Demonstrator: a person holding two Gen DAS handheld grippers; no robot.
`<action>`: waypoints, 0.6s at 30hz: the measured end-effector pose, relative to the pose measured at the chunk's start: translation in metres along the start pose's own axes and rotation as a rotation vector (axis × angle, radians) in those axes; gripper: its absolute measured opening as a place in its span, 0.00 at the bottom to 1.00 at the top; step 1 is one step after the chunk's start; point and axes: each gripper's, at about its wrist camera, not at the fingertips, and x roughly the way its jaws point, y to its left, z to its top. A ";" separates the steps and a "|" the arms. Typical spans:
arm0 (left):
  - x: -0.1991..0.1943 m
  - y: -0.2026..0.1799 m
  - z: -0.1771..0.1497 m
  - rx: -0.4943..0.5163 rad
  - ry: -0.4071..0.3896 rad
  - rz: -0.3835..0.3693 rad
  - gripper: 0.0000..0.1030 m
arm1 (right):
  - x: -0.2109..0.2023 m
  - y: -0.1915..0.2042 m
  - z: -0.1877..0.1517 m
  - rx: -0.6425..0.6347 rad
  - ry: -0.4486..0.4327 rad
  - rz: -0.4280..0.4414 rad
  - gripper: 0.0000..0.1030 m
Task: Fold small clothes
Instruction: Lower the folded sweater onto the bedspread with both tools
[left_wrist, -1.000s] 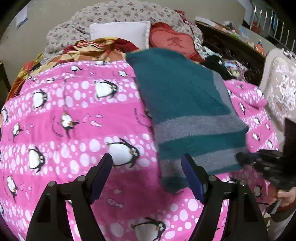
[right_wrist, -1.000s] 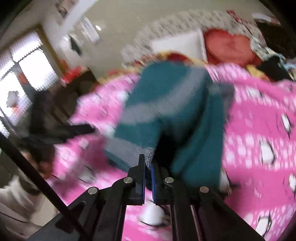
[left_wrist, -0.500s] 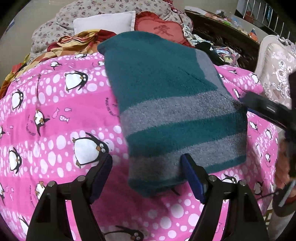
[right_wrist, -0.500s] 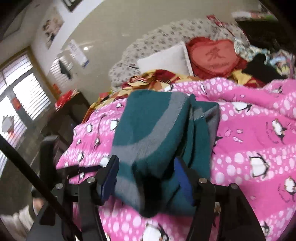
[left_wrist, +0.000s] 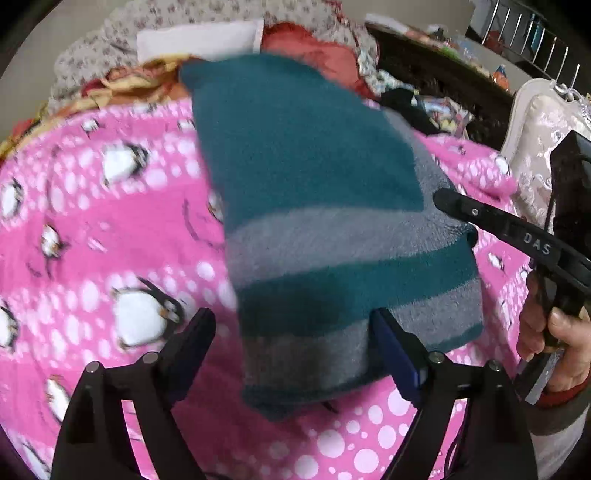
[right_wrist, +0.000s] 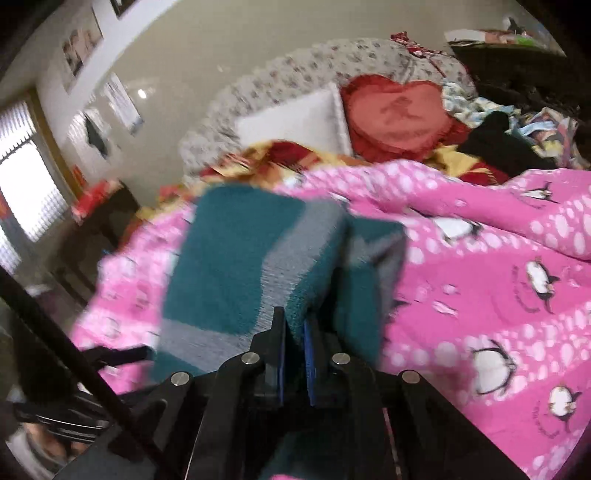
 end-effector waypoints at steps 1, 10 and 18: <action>0.001 0.001 -0.001 -0.004 0.008 -0.009 0.83 | 0.003 -0.006 -0.003 0.014 0.008 0.000 0.08; -0.029 0.028 0.022 -0.066 -0.098 0.010 0.83 | -0.010 -0.007 -0.001 0.026 0.005 0.061 0.20; -0.013 0.059 0.040 -0.186 -0.128 -0.001 0.87 | -0.011 -0.004 0.009 0.121 -0.045 0.006 0.81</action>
